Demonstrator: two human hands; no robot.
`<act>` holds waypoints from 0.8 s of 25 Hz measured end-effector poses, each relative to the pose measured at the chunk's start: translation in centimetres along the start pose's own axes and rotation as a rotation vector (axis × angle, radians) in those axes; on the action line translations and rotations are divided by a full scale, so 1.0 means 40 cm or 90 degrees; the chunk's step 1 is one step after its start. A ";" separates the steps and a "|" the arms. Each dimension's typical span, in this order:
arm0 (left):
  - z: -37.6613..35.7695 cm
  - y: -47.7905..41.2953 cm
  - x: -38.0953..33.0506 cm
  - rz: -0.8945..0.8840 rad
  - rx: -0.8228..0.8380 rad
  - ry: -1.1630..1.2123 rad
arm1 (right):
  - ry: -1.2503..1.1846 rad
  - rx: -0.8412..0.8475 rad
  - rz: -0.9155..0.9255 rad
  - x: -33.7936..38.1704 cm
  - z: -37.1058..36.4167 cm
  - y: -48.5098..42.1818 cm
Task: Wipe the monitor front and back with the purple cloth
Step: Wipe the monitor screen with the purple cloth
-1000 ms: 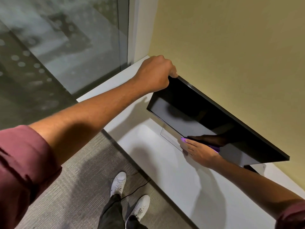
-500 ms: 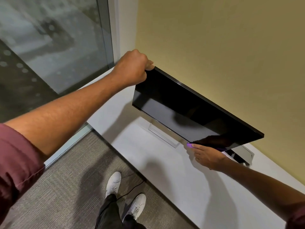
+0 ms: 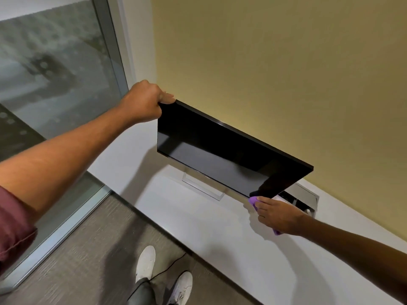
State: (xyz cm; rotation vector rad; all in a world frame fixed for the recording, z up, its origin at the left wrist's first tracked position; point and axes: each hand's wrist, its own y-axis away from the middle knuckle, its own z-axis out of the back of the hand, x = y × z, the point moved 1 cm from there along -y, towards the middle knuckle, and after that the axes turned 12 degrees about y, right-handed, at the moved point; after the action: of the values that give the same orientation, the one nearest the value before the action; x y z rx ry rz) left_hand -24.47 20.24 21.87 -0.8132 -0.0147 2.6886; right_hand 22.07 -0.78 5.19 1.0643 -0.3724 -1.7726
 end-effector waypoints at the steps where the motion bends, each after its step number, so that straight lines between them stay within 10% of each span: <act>1: 0.006 -0.001 -0.001 -0.007 0.009 -0.008 | -0.025 -0.032 -0.031 0.004 0.012 0.009; 13: 0.062 -0.058 0.058 -0.178 0.112 -0.083 | -0.059 -0.556 -0.539 -0.226 0.488 -0.245; 20: 0.061 -0.062 0.125 -0.353 0.165 -0.051 | -0.004 -0.334 -0.579 -0.355 0.547 -0.523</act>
State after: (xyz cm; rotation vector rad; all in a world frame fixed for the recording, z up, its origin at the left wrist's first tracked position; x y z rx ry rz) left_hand -28.93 24.37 21.47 -0.5253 0.0767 2.1403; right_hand -6.05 16.42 10.69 0.8850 0.6621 -2.4572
